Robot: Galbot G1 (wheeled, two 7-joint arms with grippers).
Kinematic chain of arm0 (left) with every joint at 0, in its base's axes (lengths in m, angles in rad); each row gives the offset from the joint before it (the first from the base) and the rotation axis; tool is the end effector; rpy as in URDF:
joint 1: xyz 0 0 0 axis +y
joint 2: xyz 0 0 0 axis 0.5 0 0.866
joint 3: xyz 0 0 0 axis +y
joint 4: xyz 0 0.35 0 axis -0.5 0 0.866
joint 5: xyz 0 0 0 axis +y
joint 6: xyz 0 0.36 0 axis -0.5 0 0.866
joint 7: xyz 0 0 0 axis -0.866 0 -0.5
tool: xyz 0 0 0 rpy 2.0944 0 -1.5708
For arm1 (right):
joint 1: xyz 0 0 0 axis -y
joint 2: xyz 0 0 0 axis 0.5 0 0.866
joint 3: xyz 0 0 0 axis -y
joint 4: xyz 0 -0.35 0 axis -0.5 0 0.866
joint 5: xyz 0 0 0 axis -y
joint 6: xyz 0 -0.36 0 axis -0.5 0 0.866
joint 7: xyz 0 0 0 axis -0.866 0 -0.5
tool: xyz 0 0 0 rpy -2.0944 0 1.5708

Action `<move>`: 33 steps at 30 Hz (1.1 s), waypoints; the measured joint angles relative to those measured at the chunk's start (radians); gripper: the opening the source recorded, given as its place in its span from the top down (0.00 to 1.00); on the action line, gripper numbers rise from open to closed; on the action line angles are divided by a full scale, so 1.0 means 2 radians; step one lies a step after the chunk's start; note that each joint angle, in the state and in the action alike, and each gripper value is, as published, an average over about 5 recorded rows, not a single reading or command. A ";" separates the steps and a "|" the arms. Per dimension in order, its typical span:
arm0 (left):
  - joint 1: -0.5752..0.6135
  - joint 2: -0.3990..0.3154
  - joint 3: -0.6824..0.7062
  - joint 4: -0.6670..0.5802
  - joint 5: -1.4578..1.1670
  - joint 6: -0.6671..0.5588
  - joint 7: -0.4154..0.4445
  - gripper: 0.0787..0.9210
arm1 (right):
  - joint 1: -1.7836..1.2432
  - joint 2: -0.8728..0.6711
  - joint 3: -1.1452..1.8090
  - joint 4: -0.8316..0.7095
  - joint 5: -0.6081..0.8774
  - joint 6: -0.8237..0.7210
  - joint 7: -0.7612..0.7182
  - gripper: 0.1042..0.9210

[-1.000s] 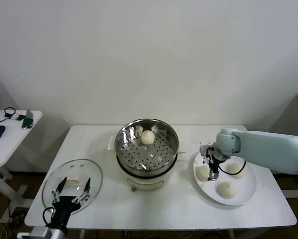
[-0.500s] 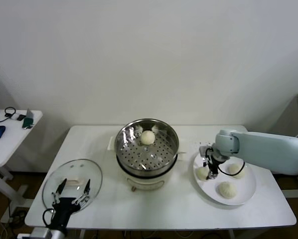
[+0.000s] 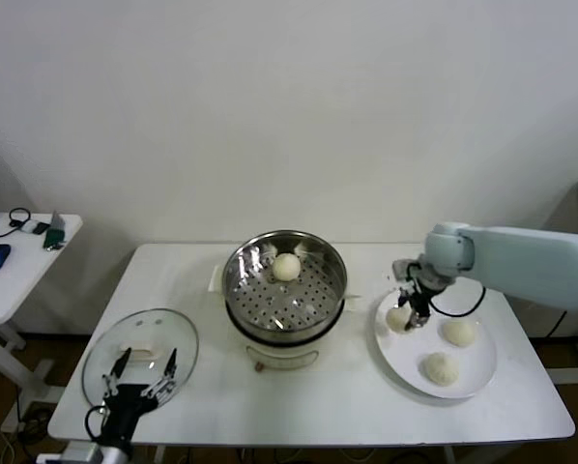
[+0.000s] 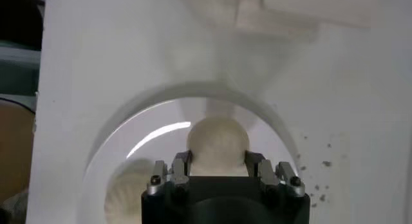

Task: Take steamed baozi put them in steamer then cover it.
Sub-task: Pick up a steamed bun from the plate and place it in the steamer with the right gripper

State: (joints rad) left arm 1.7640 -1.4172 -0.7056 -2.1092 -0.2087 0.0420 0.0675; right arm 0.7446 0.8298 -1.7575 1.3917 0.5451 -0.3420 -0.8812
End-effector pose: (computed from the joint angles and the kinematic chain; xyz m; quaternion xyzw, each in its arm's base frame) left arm 0.1274 0.0806 -0.3165 0.0035 -0.9950 -0.0072 0.0993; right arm 0.5256 -0.0814 -0.1187 0.5018 -0.5188 0.5410 0.4318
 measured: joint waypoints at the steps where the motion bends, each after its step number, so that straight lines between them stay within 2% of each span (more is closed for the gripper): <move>1: -0.001 0.000 0.001 0.000 0.000 0.000 0.000 0.12 | 0.018 0.002 -0.007 0.003 0.007 0.003 -0.006 0.42; 8: -0.002 0.002 0.005 -0.002 0.001 -0.002 0.001 0.12 | 0.136 0.023 -0.032 0.010 0.064 0.011 -0.039 0.42; 15: -0.001 0.003 0.006 -0.008 0.000 -0.003 0.001 0.12 | 0.189 0.064 0.003 0.022 0.124 -0.004 -0.044 0.42; 24: -0.006 -0.002 0.002 -0.015 -0.001 0.000 0.002 0.12 | 0.167 0.140 0.076 0.039 0.172 -0.046 -0.011 0.41; 33: -0.008 -0.008 -0.001 -0.027 -0.001 0.008 0.004 0.12 | 0.087 0.208 0.101 0.018 0.156 -0.065 0.023 0.40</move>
State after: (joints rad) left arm 1.7471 -1.4323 -0.7071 -2.1641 -0.2103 0.0576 0.0762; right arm 0.9180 1.2455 -1.5556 1.4269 0.8580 -0.4721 -0.8345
